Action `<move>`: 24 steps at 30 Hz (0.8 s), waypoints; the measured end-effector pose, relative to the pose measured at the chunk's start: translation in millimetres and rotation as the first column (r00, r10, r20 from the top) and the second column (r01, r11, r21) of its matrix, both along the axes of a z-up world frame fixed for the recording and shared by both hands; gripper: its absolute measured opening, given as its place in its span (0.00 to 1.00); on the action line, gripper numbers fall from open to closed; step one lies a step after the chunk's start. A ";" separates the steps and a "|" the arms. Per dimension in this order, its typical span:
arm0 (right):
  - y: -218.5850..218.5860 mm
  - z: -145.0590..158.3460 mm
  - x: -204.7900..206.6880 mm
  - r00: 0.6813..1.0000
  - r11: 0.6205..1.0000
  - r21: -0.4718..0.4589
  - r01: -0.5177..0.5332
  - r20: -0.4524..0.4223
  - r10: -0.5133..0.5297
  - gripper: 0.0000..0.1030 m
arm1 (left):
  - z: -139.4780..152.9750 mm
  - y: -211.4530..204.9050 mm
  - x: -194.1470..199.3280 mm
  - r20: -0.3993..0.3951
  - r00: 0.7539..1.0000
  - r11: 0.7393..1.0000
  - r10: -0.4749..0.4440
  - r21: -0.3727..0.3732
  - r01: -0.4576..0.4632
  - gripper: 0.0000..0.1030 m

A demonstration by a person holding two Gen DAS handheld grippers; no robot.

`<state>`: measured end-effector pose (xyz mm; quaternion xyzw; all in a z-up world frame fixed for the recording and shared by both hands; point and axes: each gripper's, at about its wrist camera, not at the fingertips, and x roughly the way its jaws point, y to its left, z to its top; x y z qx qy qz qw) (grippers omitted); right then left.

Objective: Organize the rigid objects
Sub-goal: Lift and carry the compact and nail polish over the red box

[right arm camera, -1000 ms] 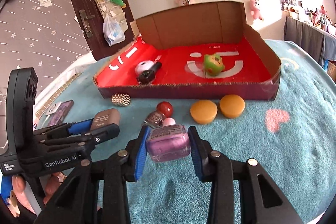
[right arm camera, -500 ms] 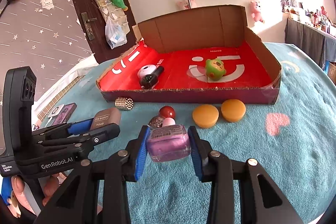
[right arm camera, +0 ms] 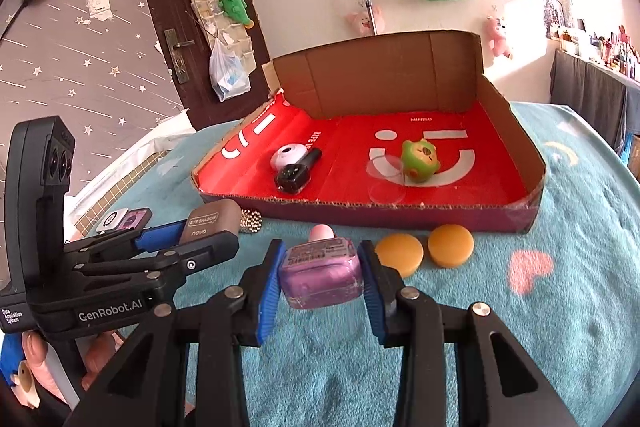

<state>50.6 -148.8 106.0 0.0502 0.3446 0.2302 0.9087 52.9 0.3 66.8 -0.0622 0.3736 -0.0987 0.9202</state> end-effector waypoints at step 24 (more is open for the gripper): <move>1.3 20.9 60.4 0.999 0.998 -0.053 -0.016 0.046 0.019 0.38 | 15.3 -6.0 72.6 -0.024 0.996 0.995 -0.084 0.060 0.085 0.55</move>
